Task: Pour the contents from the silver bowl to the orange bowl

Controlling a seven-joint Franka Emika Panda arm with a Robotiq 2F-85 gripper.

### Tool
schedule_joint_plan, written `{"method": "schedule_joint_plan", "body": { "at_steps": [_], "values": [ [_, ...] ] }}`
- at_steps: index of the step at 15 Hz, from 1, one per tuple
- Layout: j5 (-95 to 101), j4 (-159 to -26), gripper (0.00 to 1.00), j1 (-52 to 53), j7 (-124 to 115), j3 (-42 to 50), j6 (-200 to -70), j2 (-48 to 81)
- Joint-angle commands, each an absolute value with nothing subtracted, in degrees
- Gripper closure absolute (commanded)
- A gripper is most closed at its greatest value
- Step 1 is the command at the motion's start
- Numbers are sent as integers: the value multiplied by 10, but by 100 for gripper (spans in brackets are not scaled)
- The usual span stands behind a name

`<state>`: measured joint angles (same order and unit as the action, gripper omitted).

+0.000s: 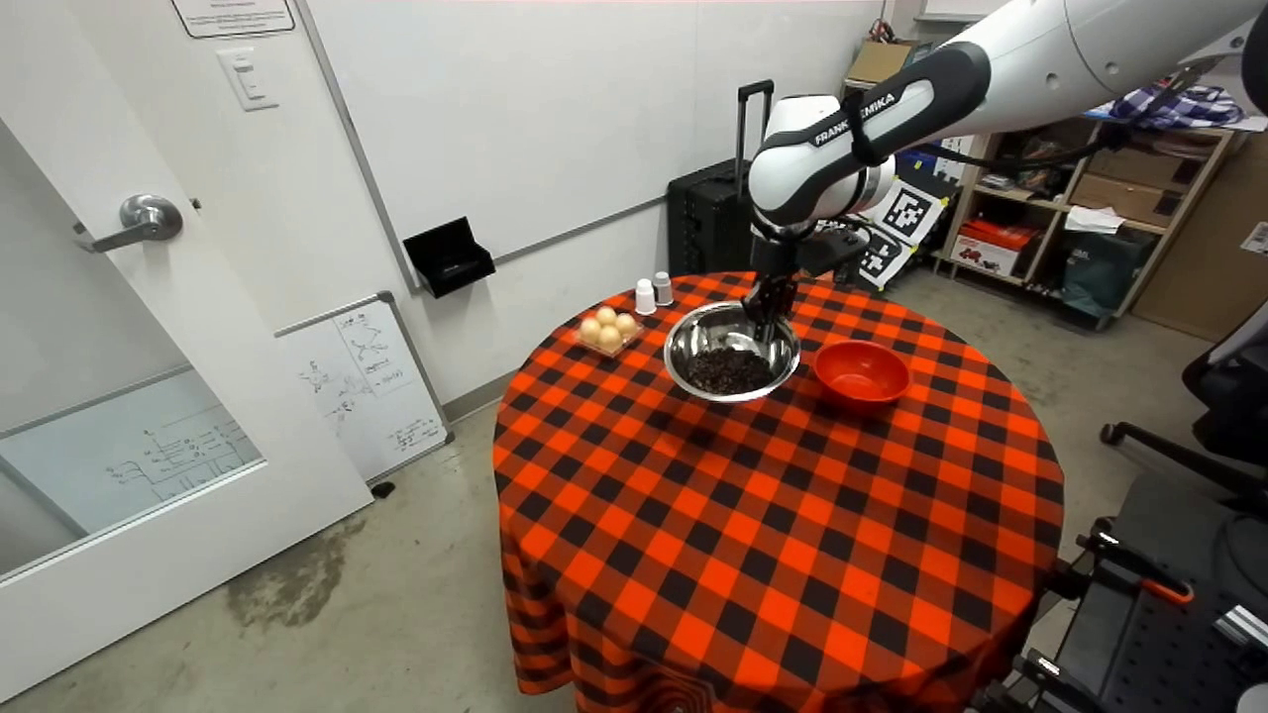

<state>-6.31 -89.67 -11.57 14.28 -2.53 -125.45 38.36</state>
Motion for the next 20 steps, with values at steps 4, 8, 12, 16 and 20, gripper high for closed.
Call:
{"method": "schedule_joint_plan", "body": {
  "at_steps": [4,8,12,16,20],
  "values": [
    [91,-919,98,-85,149,45,-1173,329],
    [171,-931,98,-74,134,74,-1168,313],
    [256,-943,98,-57,87,106,-1173,302],
    [338,-951,98,-38,21,134,-1165,305],
    [420,-958,98,-23,-44,146,-1152,313]
  ]
}}
